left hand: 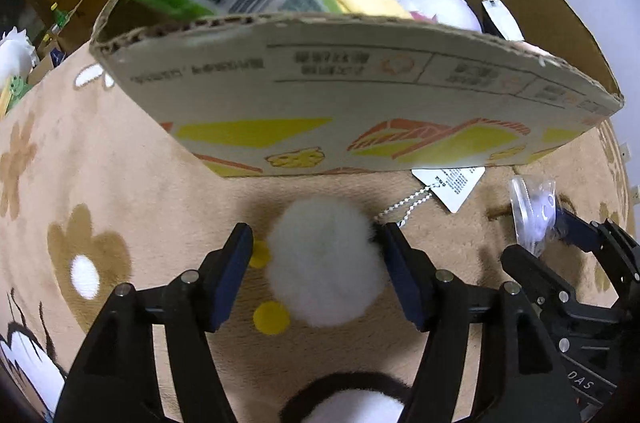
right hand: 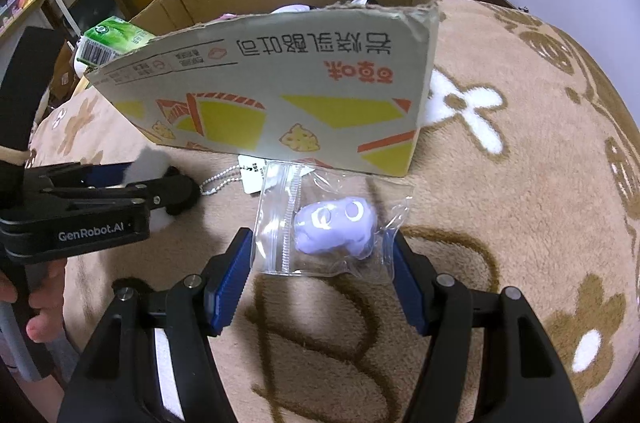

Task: Organize soft objects
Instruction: 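Lift the pompom toy and bag up and carry both over the box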

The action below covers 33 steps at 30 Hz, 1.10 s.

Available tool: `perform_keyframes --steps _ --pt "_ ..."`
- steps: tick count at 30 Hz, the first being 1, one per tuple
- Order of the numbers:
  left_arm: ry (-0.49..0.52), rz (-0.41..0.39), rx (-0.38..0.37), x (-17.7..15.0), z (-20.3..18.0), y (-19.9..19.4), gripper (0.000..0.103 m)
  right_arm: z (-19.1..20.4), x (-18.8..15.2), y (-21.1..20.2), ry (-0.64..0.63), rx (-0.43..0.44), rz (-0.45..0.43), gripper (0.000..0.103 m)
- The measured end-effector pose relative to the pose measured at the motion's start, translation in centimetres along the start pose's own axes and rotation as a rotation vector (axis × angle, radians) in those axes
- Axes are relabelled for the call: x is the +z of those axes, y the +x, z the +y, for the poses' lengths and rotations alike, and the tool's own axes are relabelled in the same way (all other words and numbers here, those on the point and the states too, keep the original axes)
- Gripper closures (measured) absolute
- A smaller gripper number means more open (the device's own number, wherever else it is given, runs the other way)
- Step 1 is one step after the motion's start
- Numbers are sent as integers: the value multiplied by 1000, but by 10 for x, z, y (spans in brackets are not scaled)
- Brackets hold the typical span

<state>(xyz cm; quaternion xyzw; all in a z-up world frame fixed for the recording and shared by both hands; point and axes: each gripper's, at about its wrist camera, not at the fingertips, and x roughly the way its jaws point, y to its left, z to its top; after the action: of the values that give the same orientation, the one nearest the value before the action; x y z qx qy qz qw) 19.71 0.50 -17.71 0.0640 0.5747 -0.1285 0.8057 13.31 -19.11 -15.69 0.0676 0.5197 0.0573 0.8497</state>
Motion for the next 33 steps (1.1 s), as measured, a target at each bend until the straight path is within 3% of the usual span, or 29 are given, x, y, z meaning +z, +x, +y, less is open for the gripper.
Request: perform_keyframes --steps 4,8,11,20,23,31,33 --pt "36 35 -22 -2 -10 -3 63 -2 1 -1 3 2 -5 33" --pt "105 91 11 -12 -21 3 66 -4 1 -2 14 10 -12 33" --pt "96 135 16 -16 -18 9 69 -5 1 -2 15 11 -11 33" --pt "96 100 28 -29 -25 -9 74 -3 -1 -12 11 18 -30 33" --pt "71 59 -25 -32 -23 -27 74 -5 -1 -21 21 26 -55 33" --pt "39 -153 -100 -49 -21 -96 74 -10 -2 -45 53 73 -116 33" --pt "31 -221 -98 -31 -20 -109 73 -9 -2 -53 53 80 -137 33"
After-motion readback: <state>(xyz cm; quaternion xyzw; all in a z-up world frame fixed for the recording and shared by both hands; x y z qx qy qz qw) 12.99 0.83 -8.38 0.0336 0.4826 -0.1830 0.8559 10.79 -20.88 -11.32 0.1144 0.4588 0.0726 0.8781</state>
